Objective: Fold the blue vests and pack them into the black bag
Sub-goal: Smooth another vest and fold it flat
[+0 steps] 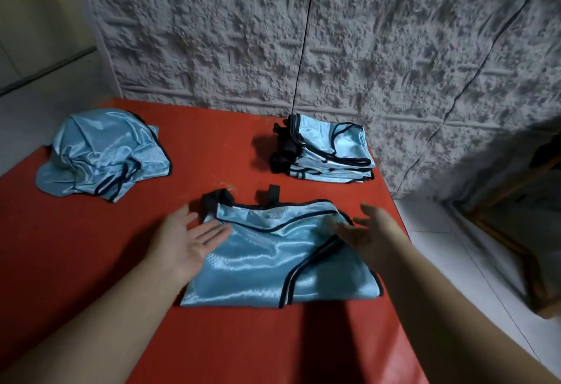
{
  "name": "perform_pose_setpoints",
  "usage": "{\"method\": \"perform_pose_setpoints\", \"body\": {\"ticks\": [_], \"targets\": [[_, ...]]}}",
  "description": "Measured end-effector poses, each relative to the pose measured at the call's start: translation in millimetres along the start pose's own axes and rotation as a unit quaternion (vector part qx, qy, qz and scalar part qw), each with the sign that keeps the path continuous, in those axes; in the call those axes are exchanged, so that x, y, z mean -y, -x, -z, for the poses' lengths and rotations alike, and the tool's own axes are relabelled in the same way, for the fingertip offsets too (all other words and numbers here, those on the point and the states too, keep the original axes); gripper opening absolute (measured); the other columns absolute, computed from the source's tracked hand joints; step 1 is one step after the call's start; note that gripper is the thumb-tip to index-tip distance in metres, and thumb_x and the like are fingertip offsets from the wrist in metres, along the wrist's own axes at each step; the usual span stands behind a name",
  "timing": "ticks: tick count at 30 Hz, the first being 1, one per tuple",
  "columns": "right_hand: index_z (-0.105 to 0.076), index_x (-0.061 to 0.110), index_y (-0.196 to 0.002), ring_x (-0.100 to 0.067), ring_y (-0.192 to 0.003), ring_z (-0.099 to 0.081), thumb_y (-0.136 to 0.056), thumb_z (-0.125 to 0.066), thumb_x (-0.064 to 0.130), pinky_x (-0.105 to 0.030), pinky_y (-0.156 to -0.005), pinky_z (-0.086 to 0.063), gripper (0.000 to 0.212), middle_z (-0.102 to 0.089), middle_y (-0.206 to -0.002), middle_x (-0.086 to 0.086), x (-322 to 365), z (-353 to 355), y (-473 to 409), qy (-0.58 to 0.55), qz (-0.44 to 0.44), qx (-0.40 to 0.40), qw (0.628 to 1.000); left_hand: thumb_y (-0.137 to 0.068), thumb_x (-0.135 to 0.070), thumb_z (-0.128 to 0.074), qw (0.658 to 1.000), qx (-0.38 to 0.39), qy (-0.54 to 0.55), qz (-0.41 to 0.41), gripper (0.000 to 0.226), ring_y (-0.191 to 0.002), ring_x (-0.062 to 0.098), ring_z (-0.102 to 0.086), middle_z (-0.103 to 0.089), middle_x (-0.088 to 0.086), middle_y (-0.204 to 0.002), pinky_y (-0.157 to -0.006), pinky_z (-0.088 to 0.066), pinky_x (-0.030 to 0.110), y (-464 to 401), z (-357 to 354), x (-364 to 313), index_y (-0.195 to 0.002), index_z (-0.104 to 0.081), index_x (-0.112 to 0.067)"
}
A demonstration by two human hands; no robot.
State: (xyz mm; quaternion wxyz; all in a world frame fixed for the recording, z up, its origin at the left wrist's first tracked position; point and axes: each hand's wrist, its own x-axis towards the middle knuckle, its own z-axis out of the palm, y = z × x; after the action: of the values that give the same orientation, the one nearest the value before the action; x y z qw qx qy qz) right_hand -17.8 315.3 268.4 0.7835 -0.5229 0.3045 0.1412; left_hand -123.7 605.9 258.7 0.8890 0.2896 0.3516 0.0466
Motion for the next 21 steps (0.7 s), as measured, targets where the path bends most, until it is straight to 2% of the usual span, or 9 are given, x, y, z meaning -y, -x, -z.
{"method": "perform_pose_setpoints", "body": {"ticks": [2,4,5,7,10,13,16,18,21], "targets": [[-0.062,0.005,-0.096,-0.036,-0.064,-0.070,-0.096,-0.059,0.011,-0.038,-0.055,-0.061,0.007,-0.066,-0.084,-0.024,-15,-3,14,0.096,0.128,-0.024,0.987,-0.107,-0.024,-0.049,0.988,-0.008,-0.125,-0.089,0.026,-0.100,0.045,-0.067,-0.061,0.031,-0.118,-0.086,-0.057,0.049,6,-3,12,-0.124,-0.048,-0.005],[-0.069,0.015,-0.084,-0.025,-0.067,-0.071,-0.089,-0.063,0.017,-0.029,-0.061,-0.051,0.008,-0.072,-0.074,-0.006,-33,4,21,0.362,0.331,-0.052,0.870,-0.101,-0.016,-0.059,0.927,0.002,-0.302,-0.223,0.010,-0.094,0.040,-0.070,-0.067,0.026,-0.101,-0.080,-0.059,0.050,14,-1,28,-0.105,-0.055,-0.008],[-0.072,0.018,-0.083,-0.018,-0.072,-0.070,-0.086,-0.066,0.018,-0.026,-0.064,-0.047,0.007,-0.073,-0.076,0.000,-41,7,22,0.476,0.424,-0.037,0.770,-0.097,-0.015,-0.064,0.864,0.025,-0.408,-0.295,0.005,-0.094,0.032,-0.070,-0.070,0.017,-0.096,-0.081,-0.058,0.049,14,4,36,-0.098,-0.059,-0.015],[-0.076,0.024,-0.094,-0.014,-0.099,-0.068,-0.087,-0.069,0.019,-0.027,-0.082,-0.051,0.011,-0.075,-0.103,0.005,-54,10,17,0.583,0.517,0.077,0.622,-0.094,-0.024,-0.068,0.668,0.117,-0.617,-0.400,0.010,-0.110,0.003,-0.060,-0.069,-0.012,-0.110,-0.098,-0.049,0.038,5,18,52,-0.099,-0.064,-0.032],[-0.057,0.032,-0.140,-0.023,-0.153,-0.022,-0.100,-0.052,0.040,-0.040,-0.126,-0.017,0.041,-0.036,-0.161,-0.005,-71,5,0,0.677,0.437,0.174,0.566,-0.103,-0.045,-0.045,0.450,0.175,-0.786,-0.386,0.042,-0.153,0.002,-0.003,-0.023,-0.021,-0.162,-0.127,0.002,0.037,-12,23,64,-0.145,-0.045,-0.042],[-0.016,0.035,-0.161,-0.024,-0.157,0.007,-0.104,-0.025,0.057,-0.040,-0.127,0.004,0.062,0.000,-0.170,-0.008,-80,2,-8,0.751,0.378,0.083,0.535,-0.101,-0.065,-0.018,0.410,0.068,-0.846,-0.334,0.065,-0.152,0.006,0.021,0.012,-0.013,-0.167,-0.123,0.015,0.048,-21,18,62,-0.159,0.003,-0.044],[0.002,0.026,-0.162,-0.025,-0.156,0.013,-0.101,-0.015,0.063,-0.043,-0.127,0.005,0.074,0.010,-0.169,-0.009,-83,-4,-4,0.773,0.322,0.002,0.546,-0.099,-0.067,-0.007,0.423,0.007,-0.859,-0.288,0.068,-0.150,0.006,0.027,0.020,-0.011,-0.167,-0.122,0.013,0.056,-25,14,58,-0.159,0.010,-0.041],[0.001,0.019,-0.162,-0.025,-0.156,0.010,-0.101,-0.017,0.061,-0.044,-0.127,0.004,0.076,0.007,-0.169,-0.010,-83,-12,-1,0.771,0.294,-0.021,0.565,-0.100,-0.066,-0.017,0.417,-0.011,-0.857,-0.302,0.068,-0.153,0.011,0.022,0.012,-0.008,-0.169,-0.119,0.017,0.061,-25,10,60,-0.160,0.000,-0.039],[-0.037,0.010,-0.153,-0.029,-0.150,-0.026,-0.099,-0.027,0.047,-0.043,-0.125,-0.016,0.066,-0.035,-0.160,-0.014,-80,-24,1,0.724,0.361,-0.060,0.585,-0.093,-0.047,-0.061,0.386,-0.029,-0.802,-0.454,0.047,-0.143,0.029,-0.039,-0.056,0.004,-0.144,-0.118,-0.005,0.067,-15,-3,64,-0.134,-0.060,-0.025]]}}
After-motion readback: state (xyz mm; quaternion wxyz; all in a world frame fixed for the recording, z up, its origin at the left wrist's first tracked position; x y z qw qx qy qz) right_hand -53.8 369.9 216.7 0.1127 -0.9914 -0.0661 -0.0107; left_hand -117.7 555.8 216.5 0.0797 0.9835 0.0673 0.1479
